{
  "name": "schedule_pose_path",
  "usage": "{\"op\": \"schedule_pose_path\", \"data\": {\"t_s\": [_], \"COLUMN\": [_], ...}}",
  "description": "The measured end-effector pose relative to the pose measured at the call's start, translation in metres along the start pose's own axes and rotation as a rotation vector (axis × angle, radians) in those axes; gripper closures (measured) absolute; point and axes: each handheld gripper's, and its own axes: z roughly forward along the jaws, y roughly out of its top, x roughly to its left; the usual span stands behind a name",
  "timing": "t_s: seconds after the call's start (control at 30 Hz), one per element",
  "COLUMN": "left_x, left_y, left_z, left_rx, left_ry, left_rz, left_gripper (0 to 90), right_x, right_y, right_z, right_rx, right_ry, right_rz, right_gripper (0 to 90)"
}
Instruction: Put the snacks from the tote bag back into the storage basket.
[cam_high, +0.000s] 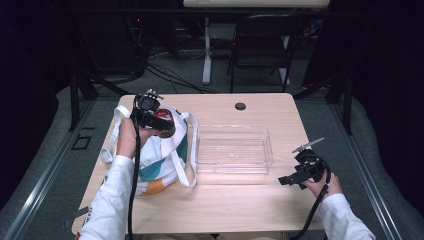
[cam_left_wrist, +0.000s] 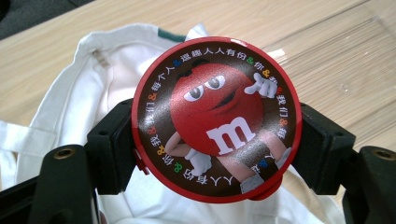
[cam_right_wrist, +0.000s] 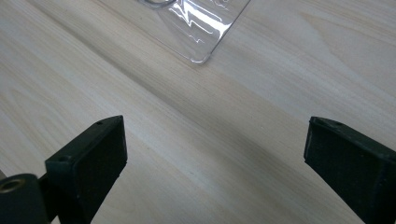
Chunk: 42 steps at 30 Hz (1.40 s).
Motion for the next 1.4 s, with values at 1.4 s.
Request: {"op": "schedule_pose_path", "data": {"t_s": [1.4], "left_x": [-0.052], "left_y": [0.032], "left_z": [0.013], "left_rx": [-0.031], "left_ry": [-0.087], "left_rz": [0.078], "left_gripper": [25.8], "right_x": [-0.001], "right_y": [-0.001], "right_z": [0.000], "right_rx": [0.013], "right_ry": [0.006], "right_rz": [0.002], "right_gripper": [5.6]}}
